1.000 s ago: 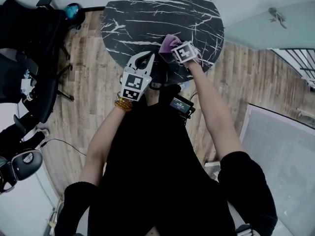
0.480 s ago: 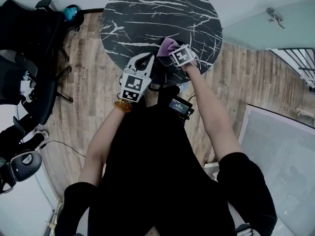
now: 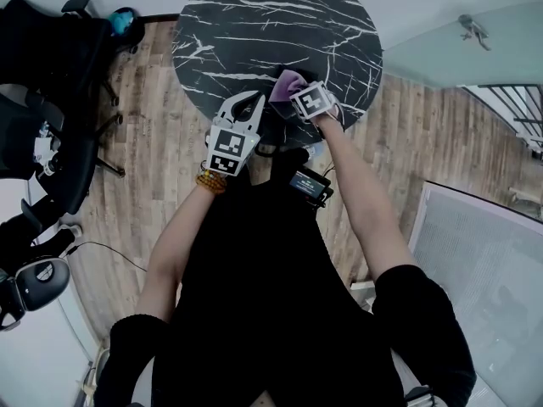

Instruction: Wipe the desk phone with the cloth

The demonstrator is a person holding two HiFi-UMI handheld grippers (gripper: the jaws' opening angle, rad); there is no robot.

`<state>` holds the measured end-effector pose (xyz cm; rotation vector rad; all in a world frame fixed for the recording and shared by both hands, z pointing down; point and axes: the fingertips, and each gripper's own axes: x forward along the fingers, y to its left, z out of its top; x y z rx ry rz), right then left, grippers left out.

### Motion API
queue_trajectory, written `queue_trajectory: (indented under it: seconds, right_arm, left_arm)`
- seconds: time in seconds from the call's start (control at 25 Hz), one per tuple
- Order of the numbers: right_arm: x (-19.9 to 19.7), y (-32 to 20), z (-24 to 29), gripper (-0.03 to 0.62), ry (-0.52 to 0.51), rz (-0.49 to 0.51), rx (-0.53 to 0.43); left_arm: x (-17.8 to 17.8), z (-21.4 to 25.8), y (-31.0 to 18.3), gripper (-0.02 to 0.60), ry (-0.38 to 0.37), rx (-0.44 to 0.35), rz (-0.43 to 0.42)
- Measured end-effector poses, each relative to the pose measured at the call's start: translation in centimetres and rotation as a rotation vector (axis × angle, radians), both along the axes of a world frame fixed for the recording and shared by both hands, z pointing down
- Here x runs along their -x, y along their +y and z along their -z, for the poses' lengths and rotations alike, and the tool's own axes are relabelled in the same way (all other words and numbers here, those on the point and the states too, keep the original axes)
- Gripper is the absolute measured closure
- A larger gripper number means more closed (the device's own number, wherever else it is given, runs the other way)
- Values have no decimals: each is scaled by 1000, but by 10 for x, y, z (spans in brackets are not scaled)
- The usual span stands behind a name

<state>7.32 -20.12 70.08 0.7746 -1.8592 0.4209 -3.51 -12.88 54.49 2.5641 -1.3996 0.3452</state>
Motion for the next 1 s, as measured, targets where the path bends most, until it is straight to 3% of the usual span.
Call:
queue_trajectory:
  seconds: [0.44, 0.6, 0.72, 0.84, 1.0]
  right_arm:
    - [-7, -5, -11, 534, 16, -25, -38]
    - [-1, 18, -19, 534, -18, -50, 73]
    - [-1, 20, -20, 534, -24, -52, 80]
    - [-2, 5, -16, 534, -17, -37, 4]
    - [-8, 5, -16, 534, 9, -49, -4]
  left_arm:
    - [-27, 15, -42, 563, 14, -23, -12]
    - [-35, 19, -56, 563, 20, -20, -5]
    - [-41, 15, -53, 563, 25, -6, -9]
    - [-44, 7, -46, 563, 18, 9, -21]
    - [-43, -2, -43, 563, 13, 27, -18]
